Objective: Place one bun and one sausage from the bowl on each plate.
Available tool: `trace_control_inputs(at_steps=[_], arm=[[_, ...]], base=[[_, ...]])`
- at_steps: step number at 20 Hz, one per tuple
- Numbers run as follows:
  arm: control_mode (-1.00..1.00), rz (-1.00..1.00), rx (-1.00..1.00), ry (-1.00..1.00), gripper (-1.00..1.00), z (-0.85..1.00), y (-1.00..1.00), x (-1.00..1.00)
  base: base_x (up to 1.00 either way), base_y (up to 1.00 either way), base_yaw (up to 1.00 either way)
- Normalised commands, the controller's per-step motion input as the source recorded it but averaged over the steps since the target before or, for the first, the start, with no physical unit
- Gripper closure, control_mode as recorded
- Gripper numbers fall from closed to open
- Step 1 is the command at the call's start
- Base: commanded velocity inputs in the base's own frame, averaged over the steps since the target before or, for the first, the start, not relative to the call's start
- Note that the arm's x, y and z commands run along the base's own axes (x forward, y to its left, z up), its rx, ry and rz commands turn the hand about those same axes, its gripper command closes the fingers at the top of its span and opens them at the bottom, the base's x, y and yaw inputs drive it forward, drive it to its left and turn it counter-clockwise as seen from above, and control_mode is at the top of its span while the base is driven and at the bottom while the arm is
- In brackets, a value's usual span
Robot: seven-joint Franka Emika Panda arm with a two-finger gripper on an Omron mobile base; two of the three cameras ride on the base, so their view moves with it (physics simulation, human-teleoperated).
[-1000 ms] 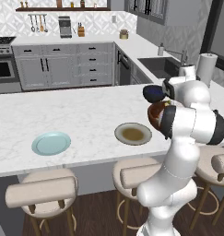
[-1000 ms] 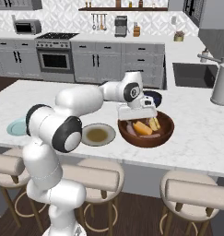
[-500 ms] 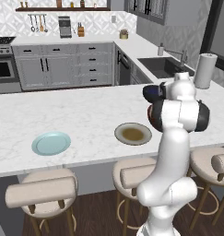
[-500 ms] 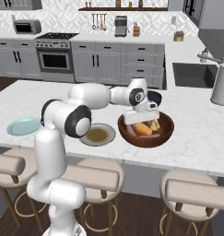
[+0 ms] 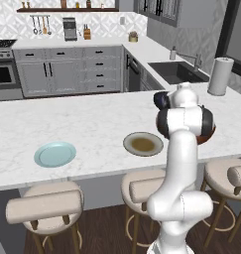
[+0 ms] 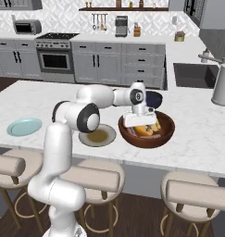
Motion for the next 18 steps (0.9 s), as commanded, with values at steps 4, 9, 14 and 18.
trace_control_inputs(at_steps=[4,9,14,18], arm=[[-1.00,0.01,0.03,-0.06,-1.00,-0.12,-0.29,0.00],[-1.00,0.00,0.00,-0.06,-1.00,-0.25,-0.11,0.00],[-1.00,0.00,0.00,-0.15,-1.00,-0.10,0.00,0.02],[-1.00,0.00,0.00,-0.16,-1.00,-0.01,0.00,0.46]], base=[[0.00,0.00,0.00],[0.00,0.00,0.00],[0.00,0.00,0.00],[0.00,0.00,0.00]])
